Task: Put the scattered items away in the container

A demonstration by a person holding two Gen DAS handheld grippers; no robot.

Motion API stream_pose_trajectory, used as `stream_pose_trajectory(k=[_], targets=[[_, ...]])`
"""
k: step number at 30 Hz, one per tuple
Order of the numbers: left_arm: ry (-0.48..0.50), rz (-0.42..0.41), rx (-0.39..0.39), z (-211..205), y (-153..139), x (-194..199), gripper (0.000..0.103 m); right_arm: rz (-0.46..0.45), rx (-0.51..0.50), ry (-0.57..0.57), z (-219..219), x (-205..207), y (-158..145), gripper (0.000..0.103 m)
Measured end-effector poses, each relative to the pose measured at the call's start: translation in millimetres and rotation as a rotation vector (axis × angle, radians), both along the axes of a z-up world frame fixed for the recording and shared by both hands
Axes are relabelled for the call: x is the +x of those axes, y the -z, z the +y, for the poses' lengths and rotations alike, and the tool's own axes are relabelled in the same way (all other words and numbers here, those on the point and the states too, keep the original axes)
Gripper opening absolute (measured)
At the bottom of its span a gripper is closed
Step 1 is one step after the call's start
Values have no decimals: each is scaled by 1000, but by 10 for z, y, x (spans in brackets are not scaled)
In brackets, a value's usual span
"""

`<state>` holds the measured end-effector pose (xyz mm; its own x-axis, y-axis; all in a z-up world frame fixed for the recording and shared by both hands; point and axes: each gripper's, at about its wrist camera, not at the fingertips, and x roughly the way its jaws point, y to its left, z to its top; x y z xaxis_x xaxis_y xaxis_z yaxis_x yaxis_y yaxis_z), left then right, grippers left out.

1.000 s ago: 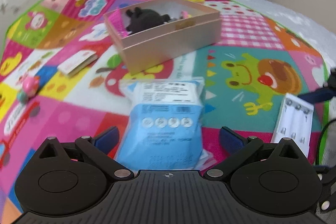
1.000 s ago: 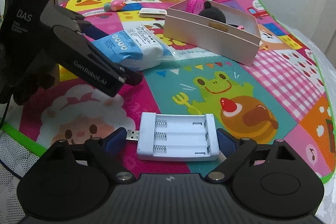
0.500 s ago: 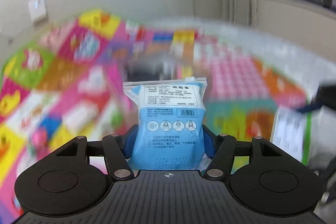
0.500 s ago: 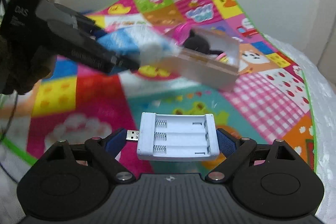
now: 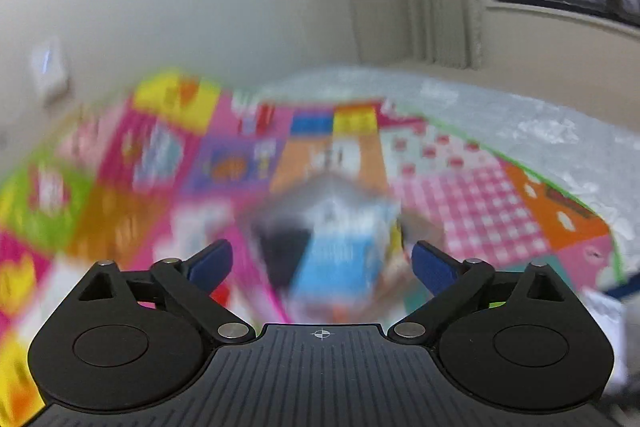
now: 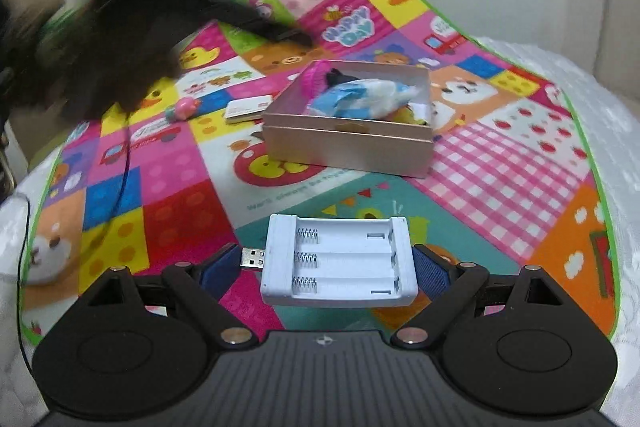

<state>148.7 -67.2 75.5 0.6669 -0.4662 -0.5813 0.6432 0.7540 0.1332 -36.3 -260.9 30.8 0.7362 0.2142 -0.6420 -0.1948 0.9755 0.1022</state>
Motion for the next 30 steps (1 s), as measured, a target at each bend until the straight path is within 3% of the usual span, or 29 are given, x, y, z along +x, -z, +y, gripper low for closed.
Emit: stream_pose_trajectory(k=[3, 5, 7, 10, 14, 21, 26, 30], targets=[[-154, 215, 48, 311, 226, -29, 100, 24, 32, 26, -55, 124, -1, 90], [-260, 360, 12, 620, 356, -58, 100, 26, 22, 26, -40, 232, -21, 90], [-325, 433, -32, 869, 422, -73, 100, 17, 1, 16, -2, 365, -88, 90], [-370, 438, -43, 1108, 443, -104, 100, -17, -4, 16, 39, 673, -299, 90], [-395, 365, -62, 1307, 356, -119, 101, -97, 12, 55, 35, 1321, -779, 90], [-450, 428, -169, 1566, 357, -66, 102, -169, -59, 200, 105, 2492, -1229, 97], [-482, 453, -208, 1683, 398, -28, 103, -145, 113, 217, 97, 2499, -1325, 100], [-510, 457, -187, 1743, 489, 19, 103, -108, 126, 151, 407, 2427, -1123, 101]])
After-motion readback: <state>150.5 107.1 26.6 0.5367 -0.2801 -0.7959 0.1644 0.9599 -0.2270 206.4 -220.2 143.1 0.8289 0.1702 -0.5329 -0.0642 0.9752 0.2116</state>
